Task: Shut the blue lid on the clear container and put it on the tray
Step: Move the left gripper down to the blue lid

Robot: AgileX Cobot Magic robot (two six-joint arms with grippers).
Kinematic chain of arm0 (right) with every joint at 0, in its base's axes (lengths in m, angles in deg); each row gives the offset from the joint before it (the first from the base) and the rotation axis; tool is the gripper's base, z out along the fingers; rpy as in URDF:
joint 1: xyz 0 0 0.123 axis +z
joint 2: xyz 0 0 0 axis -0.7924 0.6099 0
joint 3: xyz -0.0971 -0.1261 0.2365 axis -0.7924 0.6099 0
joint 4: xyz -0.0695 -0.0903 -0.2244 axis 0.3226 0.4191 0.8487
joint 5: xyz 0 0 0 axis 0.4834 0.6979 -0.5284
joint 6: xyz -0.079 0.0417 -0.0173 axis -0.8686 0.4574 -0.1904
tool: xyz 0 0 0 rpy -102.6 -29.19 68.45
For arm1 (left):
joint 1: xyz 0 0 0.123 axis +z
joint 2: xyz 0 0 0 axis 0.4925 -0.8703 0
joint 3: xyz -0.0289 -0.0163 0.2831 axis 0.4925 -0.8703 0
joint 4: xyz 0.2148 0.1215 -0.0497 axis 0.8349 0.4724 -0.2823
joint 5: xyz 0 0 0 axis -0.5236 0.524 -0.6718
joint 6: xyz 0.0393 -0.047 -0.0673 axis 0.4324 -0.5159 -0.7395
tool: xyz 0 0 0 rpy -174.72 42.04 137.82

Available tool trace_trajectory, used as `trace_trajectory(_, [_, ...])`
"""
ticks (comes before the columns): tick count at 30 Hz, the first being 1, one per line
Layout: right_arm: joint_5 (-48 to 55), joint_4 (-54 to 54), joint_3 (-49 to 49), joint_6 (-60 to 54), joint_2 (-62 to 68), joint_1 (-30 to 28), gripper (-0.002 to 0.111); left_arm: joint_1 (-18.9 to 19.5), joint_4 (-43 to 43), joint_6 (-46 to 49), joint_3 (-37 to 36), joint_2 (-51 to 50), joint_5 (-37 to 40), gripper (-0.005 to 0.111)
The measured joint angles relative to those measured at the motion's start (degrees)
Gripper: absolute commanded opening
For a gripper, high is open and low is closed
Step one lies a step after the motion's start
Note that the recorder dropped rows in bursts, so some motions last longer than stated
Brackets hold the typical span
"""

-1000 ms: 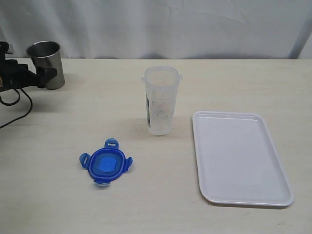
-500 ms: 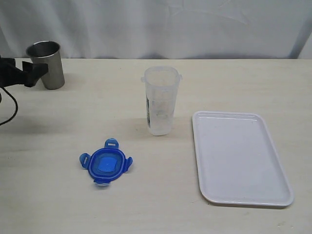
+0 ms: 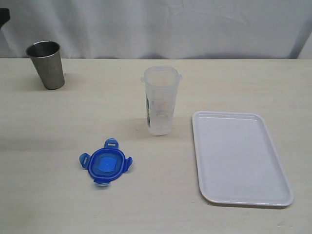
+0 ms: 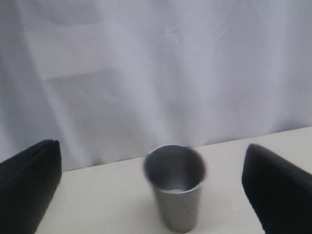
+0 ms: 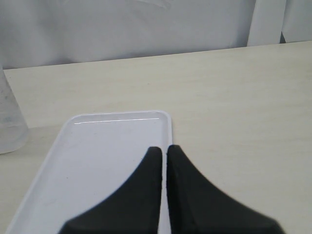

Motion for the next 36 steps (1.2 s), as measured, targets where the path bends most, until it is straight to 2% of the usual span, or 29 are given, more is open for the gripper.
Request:
trace_trajectory(5, [0.0,0.0,0.0,0.0,0.0,0.0,0.005,-2.3,4.3,0.9,5.1,3.8,26.3,0.105])
trace_trajectory(8, [0.0,0.0,0.0,0.0,0.0,0.0,0.005,-3.9,4.0,5.8,8.4,4.0,41.0,0.105])
trace_trajectory(10, [0.0,0.0,0.0,0.0,0.0,0.0,0.005,-4.6,1.9,9.8,9.6,4.0,47.5,0.105])
trace_trajectory(13, [0.0,0.0,0.0,0.0,0.0,0.0,0.005,-4.8,-9.7,18.3,10.9,4.1,50.6,0.105])
trace_trajectory(15, [0.0,0.0,0.0,0.0,0.0,0.0,0.005,-4.8,-21.4,28.8,11.2,4.1,51.3,0.105])
trace_trajectory(18, [0.0,0.0,0.0,0.0,0.0,0.0,0.005,-4.9,-43.7,49.6,11.3,3.8,54.5,0.105])
trace_trajectory(23, [0.0,0.0,0.0,0.0,0.0,0.0,0.005,-5.0,-68.2,69.7,11.3,2.1,62.2,0.105])
trace_trajectory(27, [0.0,0.0,0.0,0.0,0.0,0.0,0.005,-5.1,-79.7,77.8,11.3,2.0,66.1,0.105])
trace_trajectory(31, [0.0,0.0,0.0,0.0,0.0,0.0,0.005,-5.3,-88.8,82.8,9.6,2.0,66.5,0.105])
trace_trajectory(36, [0.0,0.0,0.0,0.0,0.0,0.0,0.005,-5.3,-92.3,88.7,4.3,2.0,62.1,0.105])
